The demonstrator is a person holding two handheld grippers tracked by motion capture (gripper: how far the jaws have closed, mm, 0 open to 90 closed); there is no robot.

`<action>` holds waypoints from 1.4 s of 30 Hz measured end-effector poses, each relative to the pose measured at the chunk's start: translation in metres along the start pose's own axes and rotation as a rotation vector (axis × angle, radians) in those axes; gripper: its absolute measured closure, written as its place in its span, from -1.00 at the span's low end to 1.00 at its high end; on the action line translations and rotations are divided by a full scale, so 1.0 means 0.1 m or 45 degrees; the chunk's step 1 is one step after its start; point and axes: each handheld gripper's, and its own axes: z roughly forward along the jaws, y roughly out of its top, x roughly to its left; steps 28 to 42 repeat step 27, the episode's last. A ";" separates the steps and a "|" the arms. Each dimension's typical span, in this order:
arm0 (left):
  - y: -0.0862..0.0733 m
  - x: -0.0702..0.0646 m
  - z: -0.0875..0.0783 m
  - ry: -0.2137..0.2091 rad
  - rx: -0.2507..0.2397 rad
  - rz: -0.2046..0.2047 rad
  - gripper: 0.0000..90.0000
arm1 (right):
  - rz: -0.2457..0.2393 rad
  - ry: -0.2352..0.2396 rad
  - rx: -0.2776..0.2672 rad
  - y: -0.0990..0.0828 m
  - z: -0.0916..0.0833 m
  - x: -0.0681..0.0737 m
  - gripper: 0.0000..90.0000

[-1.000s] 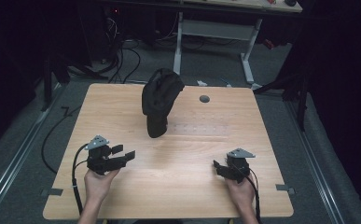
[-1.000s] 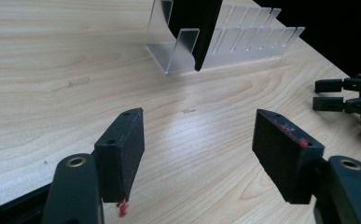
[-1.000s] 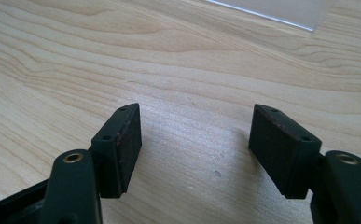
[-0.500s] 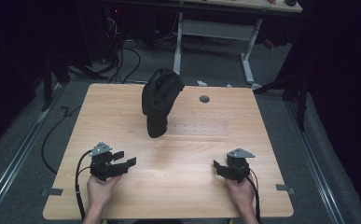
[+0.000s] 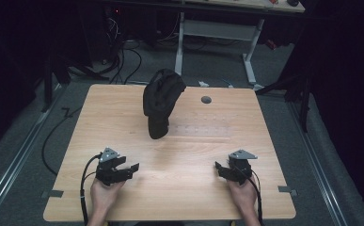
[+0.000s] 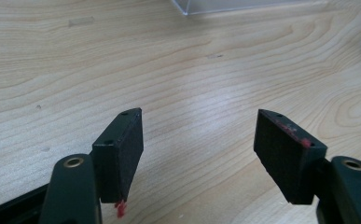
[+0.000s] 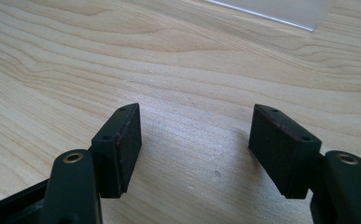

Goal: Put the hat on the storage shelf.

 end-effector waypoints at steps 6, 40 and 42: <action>-0.04 -0.02 0.07 0.053 0.020 0.038 -0.26 | 0.000 0.000 0.000 0.00 0.00 0.00 -0.23; -0.11 -0.13 0.22 0.205 0.075 0.162 -0.45 | 0.000 0.000 0.000 0.00 0.00 0.00 -0.23; -0.11 -0.13 0.22 0.205 0.075 0.162 -0.45 | 0.000 0.000 0.000 0.00 0.00 0.00 -0.23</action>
